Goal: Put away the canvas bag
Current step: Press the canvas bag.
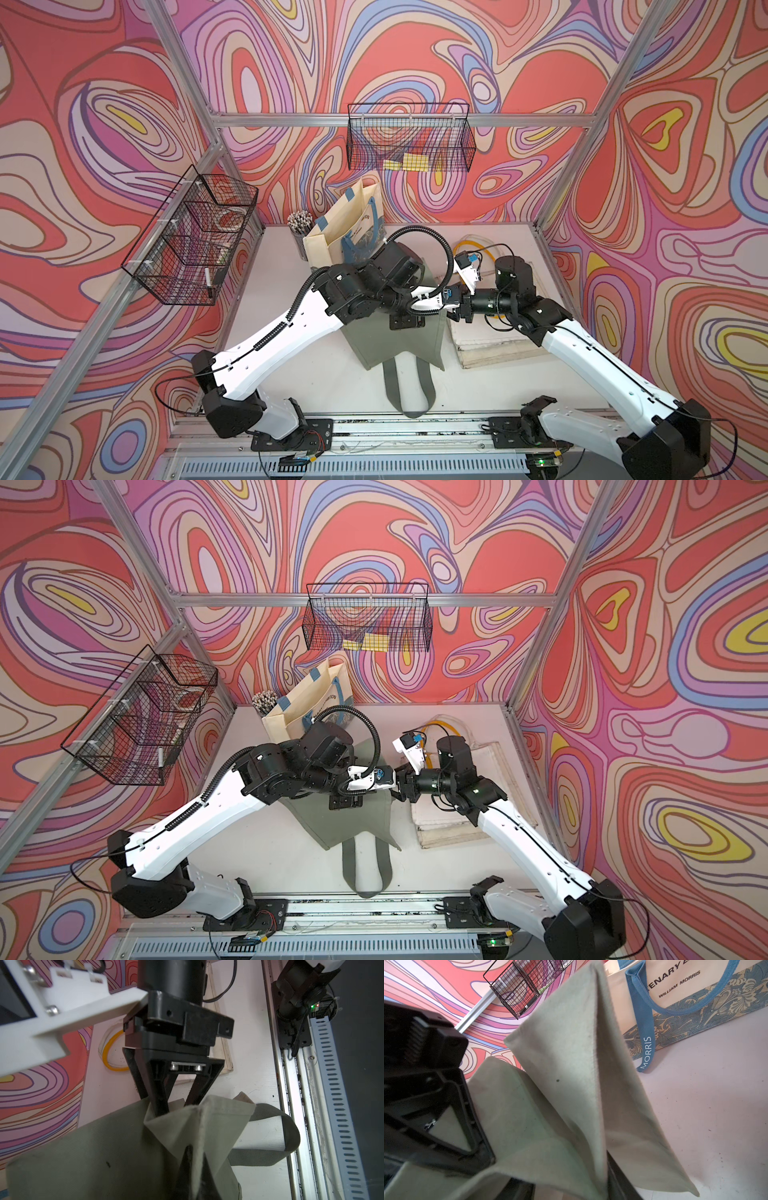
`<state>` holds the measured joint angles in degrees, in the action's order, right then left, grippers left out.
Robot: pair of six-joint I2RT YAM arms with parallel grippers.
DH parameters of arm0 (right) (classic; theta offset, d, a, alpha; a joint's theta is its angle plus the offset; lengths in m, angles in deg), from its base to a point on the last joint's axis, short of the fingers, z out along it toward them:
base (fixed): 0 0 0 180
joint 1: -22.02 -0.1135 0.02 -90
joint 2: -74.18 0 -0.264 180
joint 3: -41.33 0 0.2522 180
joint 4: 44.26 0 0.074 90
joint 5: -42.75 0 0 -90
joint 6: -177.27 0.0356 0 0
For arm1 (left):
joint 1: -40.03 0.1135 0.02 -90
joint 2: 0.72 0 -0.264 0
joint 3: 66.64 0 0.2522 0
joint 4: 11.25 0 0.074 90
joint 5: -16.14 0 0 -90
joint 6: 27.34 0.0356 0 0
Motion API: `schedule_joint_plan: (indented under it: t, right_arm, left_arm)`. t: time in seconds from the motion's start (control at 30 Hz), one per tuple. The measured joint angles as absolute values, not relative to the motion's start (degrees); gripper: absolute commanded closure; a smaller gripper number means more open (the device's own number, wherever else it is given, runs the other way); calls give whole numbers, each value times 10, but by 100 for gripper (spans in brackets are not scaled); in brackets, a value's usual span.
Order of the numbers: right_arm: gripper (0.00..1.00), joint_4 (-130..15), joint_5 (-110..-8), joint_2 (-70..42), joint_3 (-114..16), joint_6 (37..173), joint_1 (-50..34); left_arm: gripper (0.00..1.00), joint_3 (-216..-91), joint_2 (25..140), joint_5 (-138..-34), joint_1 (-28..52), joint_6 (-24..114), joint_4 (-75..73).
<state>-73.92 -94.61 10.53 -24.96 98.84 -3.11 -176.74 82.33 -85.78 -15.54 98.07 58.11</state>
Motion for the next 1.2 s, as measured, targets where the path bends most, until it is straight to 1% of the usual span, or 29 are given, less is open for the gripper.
schedule_joint_plan:
  t: [0.2,0.37,0.53,0.6,0.7,0.73,0.8,0.83,0.9,1.03,1.07,1.2]
  right_arm:
    - [36,-789,-916,130,-253,920,-33]
    - [27,-836,-895,149,-269,842,-30]
    - [27,-857,-891,157,-270,776,-26]
    - [27,-859,-898,146,-270,757,-26]
    - [29,-854,-919,118,-270,743,-26]
    - [31,-845,-927,108,-270,742,-26]
    - [40,-824,-938,96,-270,743,-26]
    - [48,-812,-940,91,-268,744,-26]
    - [67,-780,-940,88,-260,749,-26]
    - [96,-689,-931,90,-211,783,-27]
    - [100,-664,-926,91,-196,793,-27]
    - [100,-589,-894,92,-157,825,-27]
  left_arm:
    - [100,-1675,735,-876,-163,1011,549]
    - [100,-1648,689,-902,-163,1051,553]
    - [100,-1640,676,-928,-166,1083,559]
    - [100,-1638,676,-938,-166,1091,559]
    - [100,-1637,676,-947,-166,1101,559]
    - [100,-1637,676,-949,-166,1103,559]
    - [100,-1637,676,-953,-166,1105,559]
    - [100,-1637,676,-955,-166,1105,559]
    - [100,-1637,676,-958,-166,1105,559]
    - [100,-1634,676,-956,-166,1097,552]
    - [100,-1632,675,-953,-166,1093,546]
    - [100,-1617,667,-936,-166,1074,527]
